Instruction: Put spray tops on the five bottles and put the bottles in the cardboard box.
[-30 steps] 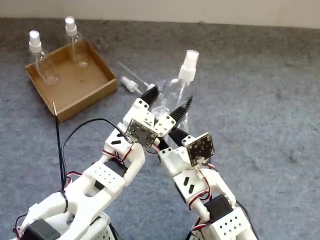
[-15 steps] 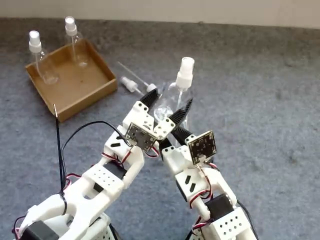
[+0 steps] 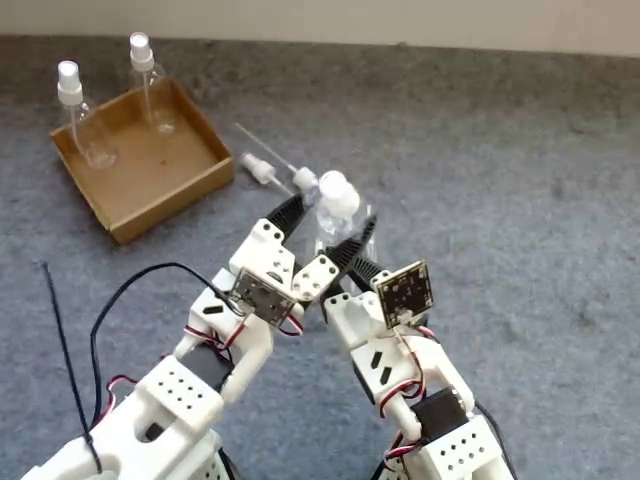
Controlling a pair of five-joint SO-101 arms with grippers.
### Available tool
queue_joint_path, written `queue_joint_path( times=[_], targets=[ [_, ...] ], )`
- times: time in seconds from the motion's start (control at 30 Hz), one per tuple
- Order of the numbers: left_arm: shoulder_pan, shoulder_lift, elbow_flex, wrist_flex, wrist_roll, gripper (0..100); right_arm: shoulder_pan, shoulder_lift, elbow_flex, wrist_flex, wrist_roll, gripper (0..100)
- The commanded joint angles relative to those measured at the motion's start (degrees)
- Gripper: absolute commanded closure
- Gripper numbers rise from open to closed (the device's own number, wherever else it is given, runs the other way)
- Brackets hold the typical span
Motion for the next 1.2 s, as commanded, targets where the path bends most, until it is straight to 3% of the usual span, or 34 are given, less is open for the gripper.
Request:
queue_joint_path(
  times=[0.0,0.17,0.3,0.57,0.8,1.17],
  targets=[
    [-3.30,-5.41,-0.66,3.08,0.53,90,1.36,-0.31,9.10,-0.13,-0.35,96.1],
    [-7.87,-5.67,-0.92,3.25,0.53,90,1.36,-0.57,9.10,1.54,-0.35,96.1],
    [-15.52,-5.58,-4.44,3.96,0.53,90,1.36,-0.57,9.10,3.82,-0.35,96.1],
    [-26.07,-5.58,-14.11,20.31,0.53,90,1.36,-0.57,9.10,3.91,-0.26,96.1],
    [-32.84,-4.88,-19.12,23.30,0.53,90,1.36,-0.22,9.10,3.91,-0.26,96.1],
    [-39.25,25.27,-34.15,22.86,0.53,90,1.36,-0.22,9.10,4.00,-0.26,96.1]
  ],
)
